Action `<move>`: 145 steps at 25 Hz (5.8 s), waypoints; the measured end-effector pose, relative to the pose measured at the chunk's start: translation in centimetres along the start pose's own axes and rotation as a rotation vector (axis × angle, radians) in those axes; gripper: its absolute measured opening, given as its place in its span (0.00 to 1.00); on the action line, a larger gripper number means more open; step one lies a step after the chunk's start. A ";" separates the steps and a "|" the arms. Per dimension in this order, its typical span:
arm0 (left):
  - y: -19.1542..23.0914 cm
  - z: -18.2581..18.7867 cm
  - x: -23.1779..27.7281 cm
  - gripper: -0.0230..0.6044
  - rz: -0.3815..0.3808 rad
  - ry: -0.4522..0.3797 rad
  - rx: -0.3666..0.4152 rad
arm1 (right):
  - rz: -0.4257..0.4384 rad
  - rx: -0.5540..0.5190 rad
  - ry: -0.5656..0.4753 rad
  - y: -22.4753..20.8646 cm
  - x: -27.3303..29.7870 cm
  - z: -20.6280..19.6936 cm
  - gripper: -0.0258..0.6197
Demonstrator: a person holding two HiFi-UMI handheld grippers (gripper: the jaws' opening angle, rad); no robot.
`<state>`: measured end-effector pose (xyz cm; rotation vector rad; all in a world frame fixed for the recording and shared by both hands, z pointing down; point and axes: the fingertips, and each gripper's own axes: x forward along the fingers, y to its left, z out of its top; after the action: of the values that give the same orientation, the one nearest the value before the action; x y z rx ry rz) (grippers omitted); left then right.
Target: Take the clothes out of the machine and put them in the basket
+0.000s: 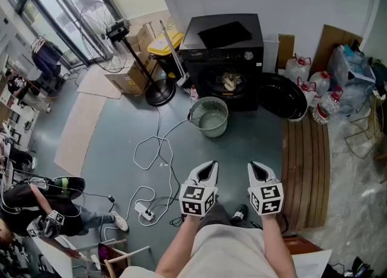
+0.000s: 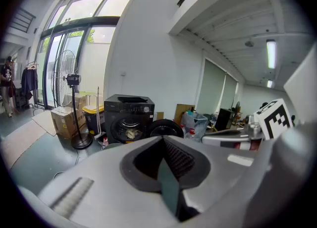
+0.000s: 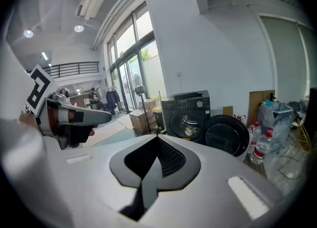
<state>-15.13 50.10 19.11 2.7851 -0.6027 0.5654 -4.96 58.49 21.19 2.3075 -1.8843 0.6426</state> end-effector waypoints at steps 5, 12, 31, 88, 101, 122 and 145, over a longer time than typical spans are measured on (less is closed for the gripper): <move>0.4 0.6 0.0 0.13 0.028 -0.020 -0.014 | -0.017 0.006 -0.003 -1.4 -0.5 0.3 0.04; 2.1 -0.1 -1.1 0.13 0.072 -0.024 -0.068 | -0.006 0.113 -0.055 -3.2 -0.9 1.1 0.04; 10.7 3.0 7.0 0.13 0.083 -0.038 -0.138 | 0.009 0.046 0.032 -4.4 10.0 3.0 0.04; 38.6 -7.9 51.0 0.13 0.151 0.092 -0.375 | 0.099 -0.583 0.459 -27.2 74.7 -4.0 0.04; 39.4 -12.6 59.9 0.13 0.121 0.048 -0.382 | 0.068 -0.760 0.576 -31.2 84.5 -12.7 0.18; 39.0 -20.3 60.2 0.13 0.208 0.053 -0.547 | 0.074 -0.904 0.799 -39.3 92.7 -19.4 0.35; 39.4 -14.9 54.0 0.13 0.100 0.139 -0.362 | 0.049 -0.586 0.474 -27.4 82.6 -8.9 0.25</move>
<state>8.20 0.91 60.64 2.3680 -0.7348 0.5971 31.07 -7.73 65.58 1.5854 -1.6250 0.4943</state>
